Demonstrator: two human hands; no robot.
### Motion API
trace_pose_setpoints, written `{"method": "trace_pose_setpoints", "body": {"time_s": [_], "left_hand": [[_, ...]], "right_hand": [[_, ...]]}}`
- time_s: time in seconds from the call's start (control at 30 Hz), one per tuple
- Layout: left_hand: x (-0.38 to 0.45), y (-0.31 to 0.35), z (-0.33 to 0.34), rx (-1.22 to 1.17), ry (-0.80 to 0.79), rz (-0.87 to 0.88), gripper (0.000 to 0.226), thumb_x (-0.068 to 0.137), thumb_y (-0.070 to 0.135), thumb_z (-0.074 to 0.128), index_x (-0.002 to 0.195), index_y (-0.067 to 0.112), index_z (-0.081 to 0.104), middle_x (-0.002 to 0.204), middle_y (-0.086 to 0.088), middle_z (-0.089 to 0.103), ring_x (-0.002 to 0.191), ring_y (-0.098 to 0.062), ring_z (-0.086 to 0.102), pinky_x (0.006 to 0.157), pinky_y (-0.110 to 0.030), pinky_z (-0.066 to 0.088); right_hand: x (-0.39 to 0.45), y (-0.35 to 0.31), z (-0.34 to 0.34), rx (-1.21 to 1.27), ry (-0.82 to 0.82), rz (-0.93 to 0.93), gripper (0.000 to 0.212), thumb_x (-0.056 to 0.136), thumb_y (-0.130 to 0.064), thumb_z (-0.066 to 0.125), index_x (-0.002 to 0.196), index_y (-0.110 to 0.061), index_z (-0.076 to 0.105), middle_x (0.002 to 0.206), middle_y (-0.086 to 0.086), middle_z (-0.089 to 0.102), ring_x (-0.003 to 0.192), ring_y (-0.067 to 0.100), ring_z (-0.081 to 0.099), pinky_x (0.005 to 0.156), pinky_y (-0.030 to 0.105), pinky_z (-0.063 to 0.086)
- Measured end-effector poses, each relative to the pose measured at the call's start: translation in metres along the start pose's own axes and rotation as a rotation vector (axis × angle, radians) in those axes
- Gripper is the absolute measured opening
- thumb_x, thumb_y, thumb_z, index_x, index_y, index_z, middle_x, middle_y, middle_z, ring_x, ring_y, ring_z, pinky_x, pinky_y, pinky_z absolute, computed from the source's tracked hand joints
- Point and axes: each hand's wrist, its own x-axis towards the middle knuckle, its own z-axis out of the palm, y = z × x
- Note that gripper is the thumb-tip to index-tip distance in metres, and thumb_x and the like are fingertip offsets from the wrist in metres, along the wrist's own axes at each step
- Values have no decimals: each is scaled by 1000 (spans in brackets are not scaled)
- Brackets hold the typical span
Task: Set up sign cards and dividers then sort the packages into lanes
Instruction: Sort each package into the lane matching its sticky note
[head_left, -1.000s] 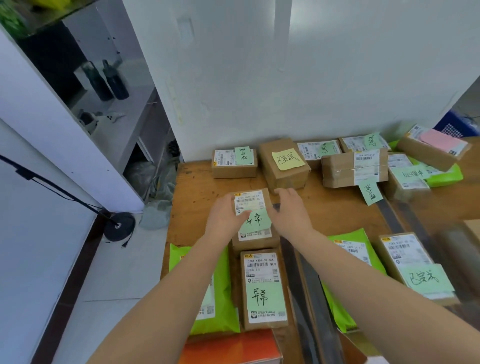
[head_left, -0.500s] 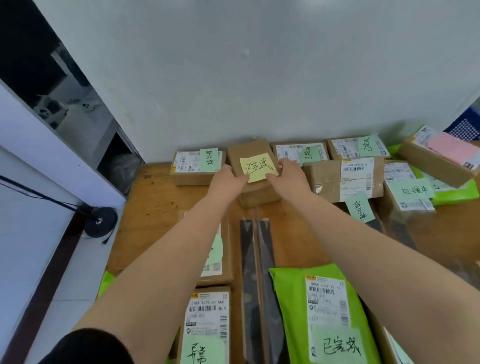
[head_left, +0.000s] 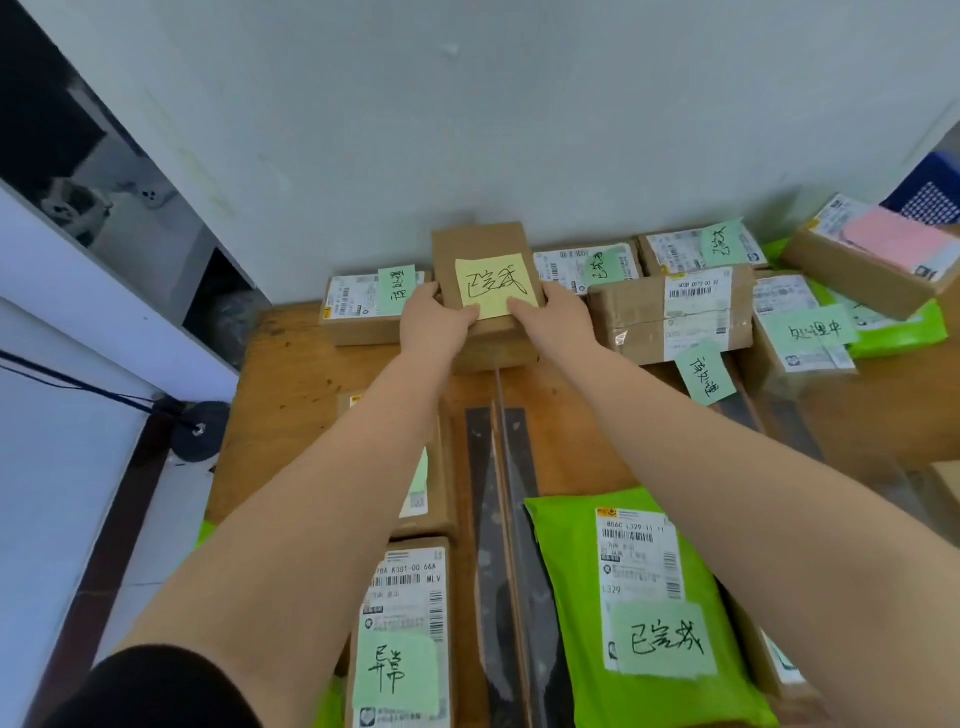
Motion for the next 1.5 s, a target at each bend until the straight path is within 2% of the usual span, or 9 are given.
{"method": "trace_pose_setpoints", "body": {"time_s": [0.3, 0.5, 0.57, 0.7, 0.87, 1.0, 1.13, 1.37, 1.5], "left_hand": [[-65, 33, -39, -145, 3, 210, 45, 86, 12, 64, 129, 12, 49, 131, -4, 57, 119, -19, 55, 99, -34, 47], [-101, 51, -41, -165, -40, 283, 45, 84, 11, 66, 127, 11, 52, 128, -4, 59, 116, -19, 57, 99, -37, 48], [-112, 48, -33, -164, -51, 269, 45, 84, 11, 66, 126, 11, 52, 128, -5, 60, 116, -19, 57, 99, -38, 48], [-127, 41, -7, -112, -64, 234, 49, 84, 9, 65, 130, 9, 49, 130, -6, 57, 119, -20, 54, 100, -33, 46], [-132, 25, 35, -25, -73, 68, 49, 85, 7, 64, 130, 8, 46, 132, -8, 55, 120, -22, 54, 93, -29, 45], [-130, 12, 61, 12, -46, -40, 46, 84, 2, 63, 126, 4, 45, 130, -12, 56, 118, -25, 55, 92, -31, 46], [-134, 2, 73, 24, 7, -70, 41, 84, -1, 61, 122, 1, 44, 128, -14, 58, 116, -25, 56, 78, -22, 43], [-144, -7, 81, 80, 0, -136, 37, 88, 1, 57, 123, 2, 43, 129, -13, 56, 118, -25, 55, 71, -18, 40], [-147, -12, 84, 115, -13, -128, 37, 89, 4, 56, 123, 3, 44, 128, -13, 55, 116, -25, 55, 75, -22, 40]], "right_hand": [[-77, -40, -41, 91, 155, -104, 37, 91, -24, 55, 126, -12, 53, 126, 2, 60, 115, 19, 56, 88, 25, 44], [-118, -44, -73, 112, 231, -92, 36, 91, -23, 55, 125, -12, 54, 123, 3, 61, 104, 17, 55, 88, 27, 46], [-126, -36, -80, 116, 221, -75, 36, 91, -22, 56, 125, -10, 55, 123, 5, 61, 100, 17, 55, 89, 33, 50], [-131, -10, -92, 63, 189, -56, 35, 90, -21, 57, 123, -9, 55, 124, 7, 61, 111, 22, 56, 88, 29, 45], [-124, 32, -98, -4, 68, 22, 32, 90, -20, 58, 119, -7, 57, 122, 9, 62, 109, 24, 57, 83, 27, 41], [-111, 58, -97, -66, -10, 25, 35, 89, -17, 60, 121, -6, 52, 124, 9, 60, 112, 24, 55, 81, 22, 37], [-107, 73, -95, -73, -49, 20, 43, 88, -15, 61, 127, -7, 47, 129, 8, 58, 116, 24, 54, 83, 21, 37], [-114, 86, -95, -112, -95, 11, 45, 89, -12, 60, 131, -6, 44, 131, 9, 56, 118, 24, 53, 87, 25, 42], [-118, 93, -95, -97, -102, 29, 39, 89, -11, 59, 126, -5, 47, 130, 10, 57, 118, 23, 54, 88, 26, 43]]}}
